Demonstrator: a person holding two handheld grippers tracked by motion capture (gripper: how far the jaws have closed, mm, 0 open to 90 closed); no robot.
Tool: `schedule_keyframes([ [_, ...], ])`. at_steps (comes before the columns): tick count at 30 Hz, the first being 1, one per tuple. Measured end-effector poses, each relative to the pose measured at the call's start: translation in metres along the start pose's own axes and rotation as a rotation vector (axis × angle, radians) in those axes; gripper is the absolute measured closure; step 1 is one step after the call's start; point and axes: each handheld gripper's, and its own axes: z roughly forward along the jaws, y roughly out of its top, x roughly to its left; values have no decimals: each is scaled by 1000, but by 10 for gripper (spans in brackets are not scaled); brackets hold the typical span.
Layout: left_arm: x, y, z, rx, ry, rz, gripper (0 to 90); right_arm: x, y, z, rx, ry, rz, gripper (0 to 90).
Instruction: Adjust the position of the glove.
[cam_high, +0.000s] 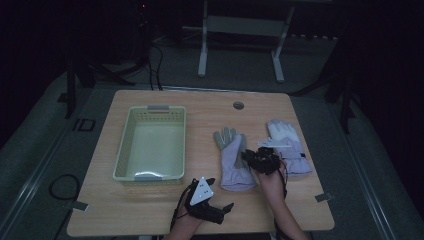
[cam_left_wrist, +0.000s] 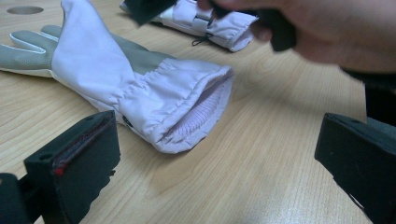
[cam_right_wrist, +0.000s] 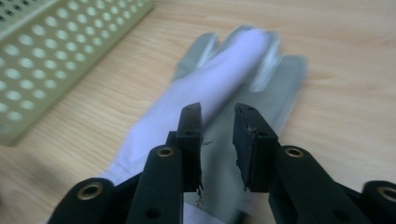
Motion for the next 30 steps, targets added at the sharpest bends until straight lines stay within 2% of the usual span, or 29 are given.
schedule_keyframes([
  [2, 0, 0, 0, 0, 1, 0, 3, -8, 3, -9, -8, -18, -27, 689],
  [6, 0, 0, 0, 0, 0, -2, 3, -30, 7, -25, -35, -57, -39, 660],
  [7, 0, 0, 0, 0, 0, -2, 3, -36, 7, -29, -36, -79, -37, 660],
  [8, 0, 0, 0, 1, 1, -2, 3, -48, 7, -36, -37, -94, -25, 650],
  [9, 0, 0, 0, 0, 0, -3, 3, -48, 7, -36, -37, -94, -25, 650],
  [17, 1, 0, 0, 2, -4, -8, 3, -92, 10, -57, -51, -191, -7, 575],
  [20, 0, 0, 0, 1, -3, -3, 3, -105, 14, -59, -51, -205, 10, 552],
  [21, 0, 0, 0, 0, -2, -2, 3, -114, 16, -58, -44, -216, 18, 522],
  [23, 0, 0, 0, 0, -2, 0, 3, -114, 16, -58, -44, -216, 18, 522],
  [24, 0, 0, 0, 1, -1, -3, 3, -118, 16, -57, -39, -217, 27, 519],
  [25, 0, 0, 0, 0, -2, -4, 3, -129, 16, -54, -24, -222, 45, 519],
  [26, 0, 0, 0, 0, -2, -4, 3, -133, 15, -51, -19, -217, 53, 515],
  [30, 0, 0, 0, 0, -3, -4, 3, -143, 10, -43, 12, -218, 77, 512],
])
